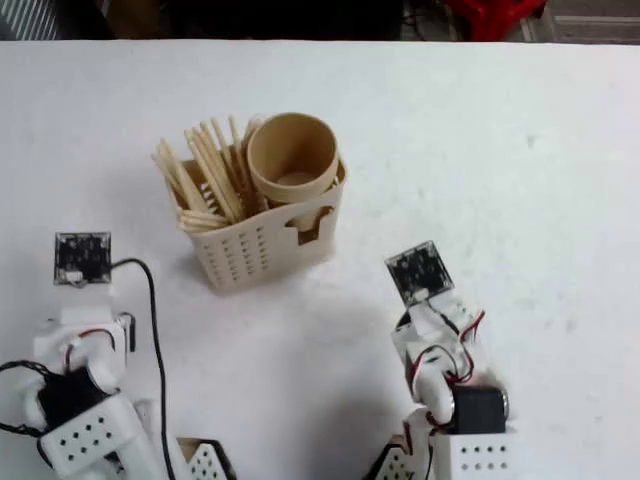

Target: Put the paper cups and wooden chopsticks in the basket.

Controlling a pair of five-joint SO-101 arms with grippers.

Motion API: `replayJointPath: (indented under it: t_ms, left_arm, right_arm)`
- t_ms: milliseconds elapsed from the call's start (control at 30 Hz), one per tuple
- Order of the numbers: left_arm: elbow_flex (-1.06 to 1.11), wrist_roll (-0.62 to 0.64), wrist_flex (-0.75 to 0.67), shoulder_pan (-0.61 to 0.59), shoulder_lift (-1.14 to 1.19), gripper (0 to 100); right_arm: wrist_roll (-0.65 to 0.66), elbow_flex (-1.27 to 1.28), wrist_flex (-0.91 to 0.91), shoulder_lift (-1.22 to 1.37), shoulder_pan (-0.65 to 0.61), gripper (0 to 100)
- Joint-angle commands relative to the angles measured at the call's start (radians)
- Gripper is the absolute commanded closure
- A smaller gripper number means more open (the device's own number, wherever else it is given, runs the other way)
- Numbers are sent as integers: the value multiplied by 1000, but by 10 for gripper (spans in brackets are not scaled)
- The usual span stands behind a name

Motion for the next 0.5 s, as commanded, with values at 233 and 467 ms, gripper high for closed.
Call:
replayJointPath:
  t_ms: [233, 467]
  left_arm:
    - [339, -5, -173, 54, -341, 800]
    - [338, -9, -14, 56, -401, 797]
  right_arm:
    - [17, 180, -24, -114, 134, 978]
    - [18, 226, 16, -113, 208, 981]
